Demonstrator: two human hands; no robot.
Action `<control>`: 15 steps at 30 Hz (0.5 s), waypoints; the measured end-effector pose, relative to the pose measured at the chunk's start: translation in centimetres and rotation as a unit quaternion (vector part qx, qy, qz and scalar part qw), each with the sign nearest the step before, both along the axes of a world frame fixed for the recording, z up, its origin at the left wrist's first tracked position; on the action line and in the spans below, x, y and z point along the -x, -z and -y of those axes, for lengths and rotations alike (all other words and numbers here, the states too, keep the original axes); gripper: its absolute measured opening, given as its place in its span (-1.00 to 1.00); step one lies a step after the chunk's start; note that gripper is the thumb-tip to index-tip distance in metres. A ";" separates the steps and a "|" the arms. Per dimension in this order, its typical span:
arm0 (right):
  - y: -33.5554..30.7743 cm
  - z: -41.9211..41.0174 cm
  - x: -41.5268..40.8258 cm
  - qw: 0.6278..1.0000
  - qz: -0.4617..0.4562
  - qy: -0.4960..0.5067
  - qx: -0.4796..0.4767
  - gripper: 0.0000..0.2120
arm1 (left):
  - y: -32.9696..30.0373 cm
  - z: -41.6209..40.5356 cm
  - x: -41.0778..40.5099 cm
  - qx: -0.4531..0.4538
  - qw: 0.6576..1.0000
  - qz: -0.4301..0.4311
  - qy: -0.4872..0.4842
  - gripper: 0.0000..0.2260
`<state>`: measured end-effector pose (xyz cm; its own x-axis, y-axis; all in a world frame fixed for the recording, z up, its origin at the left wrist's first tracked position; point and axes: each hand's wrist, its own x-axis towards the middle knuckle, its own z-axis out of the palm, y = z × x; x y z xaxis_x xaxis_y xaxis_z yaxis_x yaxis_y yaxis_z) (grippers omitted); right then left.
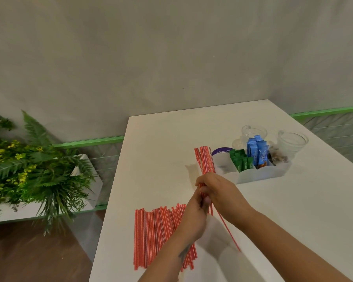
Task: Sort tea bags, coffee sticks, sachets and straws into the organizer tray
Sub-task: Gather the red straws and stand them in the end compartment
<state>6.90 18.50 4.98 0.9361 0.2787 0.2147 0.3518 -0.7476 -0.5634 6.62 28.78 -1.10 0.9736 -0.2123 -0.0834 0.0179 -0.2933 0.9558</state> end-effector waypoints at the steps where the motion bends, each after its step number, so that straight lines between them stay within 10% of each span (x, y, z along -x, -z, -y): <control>1: -0.1 0.0 -0.3 1.000 0.000 -0.002 -0.004 -0.74 | -0.2 0.0 -0.1 -0.004 1.000 0.001 0.001 -0.79; 15: 1.1 1.1 -0.8 0.992 -0.034 0.066 -0.098 -0.74 | -3.9 -1.1 -2.2 0.064 0.995 0.062 -0.050 -0.78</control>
<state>7.71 17.37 3.93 0.9756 0.1127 0.1883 0.2153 -0.6587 -0.7210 8.78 29.86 2.83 0.9915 -0.1158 0.0593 -0.0787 -0.1713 0.9821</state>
